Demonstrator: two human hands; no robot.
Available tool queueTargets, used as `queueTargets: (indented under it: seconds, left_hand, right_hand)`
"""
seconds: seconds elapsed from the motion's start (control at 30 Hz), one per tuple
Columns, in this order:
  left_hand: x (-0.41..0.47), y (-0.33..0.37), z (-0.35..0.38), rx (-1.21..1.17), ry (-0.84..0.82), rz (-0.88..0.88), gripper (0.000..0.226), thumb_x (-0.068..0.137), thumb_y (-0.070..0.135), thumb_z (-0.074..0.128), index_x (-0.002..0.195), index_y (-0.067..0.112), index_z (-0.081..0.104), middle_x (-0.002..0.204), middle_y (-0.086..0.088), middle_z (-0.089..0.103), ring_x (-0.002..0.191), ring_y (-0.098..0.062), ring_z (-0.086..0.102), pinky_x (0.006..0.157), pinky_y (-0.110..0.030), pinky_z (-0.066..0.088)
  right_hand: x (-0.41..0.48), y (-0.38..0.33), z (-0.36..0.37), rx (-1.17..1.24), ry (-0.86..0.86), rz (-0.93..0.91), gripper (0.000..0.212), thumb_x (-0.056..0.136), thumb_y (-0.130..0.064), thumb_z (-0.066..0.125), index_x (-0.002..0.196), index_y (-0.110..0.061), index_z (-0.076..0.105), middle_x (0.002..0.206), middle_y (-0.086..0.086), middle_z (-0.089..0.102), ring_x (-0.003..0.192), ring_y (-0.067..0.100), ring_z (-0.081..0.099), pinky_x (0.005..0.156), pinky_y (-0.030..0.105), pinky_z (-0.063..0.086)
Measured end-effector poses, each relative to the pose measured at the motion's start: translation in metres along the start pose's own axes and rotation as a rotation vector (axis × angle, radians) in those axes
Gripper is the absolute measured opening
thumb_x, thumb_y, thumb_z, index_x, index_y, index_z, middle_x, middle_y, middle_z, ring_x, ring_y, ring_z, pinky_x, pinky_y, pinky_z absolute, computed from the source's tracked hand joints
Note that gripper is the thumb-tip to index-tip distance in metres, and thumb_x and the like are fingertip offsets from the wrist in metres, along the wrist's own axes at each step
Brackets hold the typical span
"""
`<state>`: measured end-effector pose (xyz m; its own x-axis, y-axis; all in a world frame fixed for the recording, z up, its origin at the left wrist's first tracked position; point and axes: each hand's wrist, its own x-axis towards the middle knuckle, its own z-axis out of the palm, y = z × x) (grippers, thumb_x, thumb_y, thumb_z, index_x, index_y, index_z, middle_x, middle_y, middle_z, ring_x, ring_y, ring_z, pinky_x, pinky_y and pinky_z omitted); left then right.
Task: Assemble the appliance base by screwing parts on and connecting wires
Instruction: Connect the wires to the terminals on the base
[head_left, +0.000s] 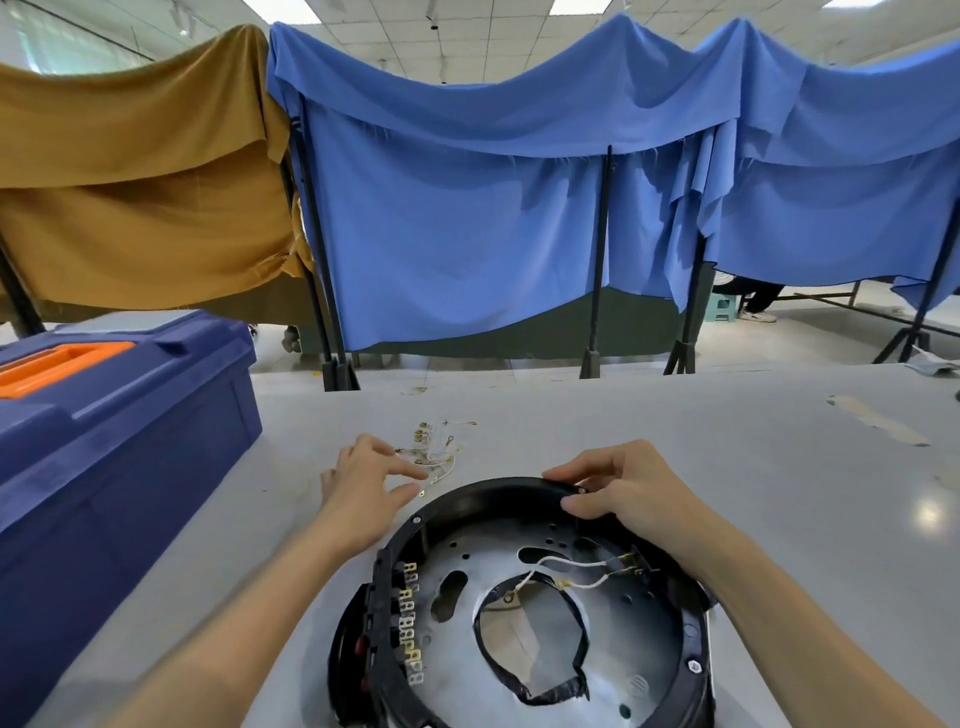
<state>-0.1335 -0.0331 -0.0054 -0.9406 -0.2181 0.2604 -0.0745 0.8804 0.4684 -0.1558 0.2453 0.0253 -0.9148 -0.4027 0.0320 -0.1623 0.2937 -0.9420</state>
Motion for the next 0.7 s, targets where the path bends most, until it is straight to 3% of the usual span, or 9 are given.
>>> queueTargets:
  seconds: [0.17,0.27,0.33,0.4,0.47,0.5,0.57,0.63,0.7]
  left_hand:
    - [0.026,0.011,0.018,-0.041,-0.044,0.055,0.026,0.099,0.038,0.052,0.121,0.047,0.061,0.157,0.006,0.023,0.146,-0.013,0.011,0.108,-0.032,0.006]
    - [0.042,0.016,0.026,-0.033,-0.159,0.025,0.032,0.102,0.042,0.041,0.132,0.049,0.050,0.163,0.001,0.014,0.150,-0.017,-0.004,0.114,-0.040,-0.002]
    - [0.050,0.016,0.030,0.011,-0.223,-0.011,0.037,0.104,0.046,0.031,0.137,0.047,0.046,0.162,-0.002,0.017,0.151,-0.021,-0.005,0.115,-0.046,-0.005]
    - [0.055,0.016,0.031,-0.003,-0.261,-0.044,0.038,0.105,0.043,0.028,0.129,0.039,0.056,0.157,0.002,0.031,0.151,-0.020,0.003,0.115,-0.050,-0.006]
    - [0.056,0.017,0.033,-0.090,-0.245,-0.054,0.034,0.105,0.035,0.031,0.097,0.029,0.063,0.129,0.011,0.056,0.146,-0.015,0.021,0.115,-0.050,-0.002]
    - [0.056,0.019,0.033,-0.126,-0.215,-0.051,0.030,0.105,0.033,0.033,0.088,0.028,0.058,0.110,0.015,0.057,0.139,-0.011,0.031,0.114,-0.048,0.001]
    - [0.056,0.022,0.032,-0.180,-0.128,-0.062,0.026,0.104,0.032,0.038,0.086,0.028,0.056,0.093,0.020,0.050,0.121,-0.002,0.039,0.111,-0.042,0.010]
    - [0.057,0.021,0.030,-0.307,-0.077,-0.095,0.022,0.103,0.030,0.046,0.095,0.026,0.066,0.104,0.018,0.057,0.119,-0.007,0.046,0.110,-0.035,0.021]
    - [0.057,0.021,0.027,-0.509,-0.049,-0.134,0.023,0.100,0.022,0.052,0.110,0.014,0.071,0.121,0.003,0.064,0.118,-0.015,0.053,0.109,-0.033,0.031]
  right_hand:
    - [0.002,0.004,0.001,0.041,0.020,-0.006,0.030,0.081,0.003,0.070,0.084,-0.025,0.080,0.082,0.013,0.074,0.075,0.027,0.071,0.077,0.033,0.059]
    - [0.004,0.006,0.001,0.058,0.019,-0.009,0.029,0.080,0.003,0.070,0.085,-0.024,0.080,0.085,0.018,0.074,0.079,0.033,0.071,0.080,0.037,0.059]
    - [0.004,0.006,0.001,0.067,0.016,-0.007,0.029,0.080,0.003,0.070,0.085,-0.023,0.080,0.085,0.019,0.073,0.079,0.034,0.071,0.080,0.038,0.059]
    - [0.004,0.006,0.001,0.065,0.021,-0.009,0.029,0.080,0.004,0.070,0.084,-0.023,0.081,0.085,0.020,0.073,0.075,0.031,0.071,0.079,0.038,0.058]
    - [0.005,0.006,0.001,0.063,0.021,-0.010,0.029,0.080,0.004,0.070,0.083,-0.023,0.081,0.087,0.021,0.073,0.076,0.031,0.070,0.079,0.039,0.058]
    - [0.005,0.006,0.001,0.065,0.020,-0.009,0.030,0.080,0.004,0.070,0.083,-0.024,0.081,0.087,0.021,0.072,0.076,0.031,0.070,0.079,0.039,0.058]
    - [0.005,0.006,0.001,0.069,0.017,-0.009,0.029,0.080,0.004,0.070,0.083,-0.024,0.080,0.088,0.022,0.072,0.076,0.031,0.070,0.079,0.038,0.058]
    - [0.004,0.007,0.001,0.071,0.014,-0.008,0.029,0.080,0.003,0.070,0.084,-0.024,0.080,0.088,0.021,0.072,0.077,0.031,0.070,0.079,0.037,0.059]
    - [0.004,0.007,0.001,0.071,0.012,-0.009,0.029,0.081,0.003,0.070,0.084,-0.024,0.080,0.088,0.021,0.073,0.077,0.030,0.071,0.077,0.035,0.059]
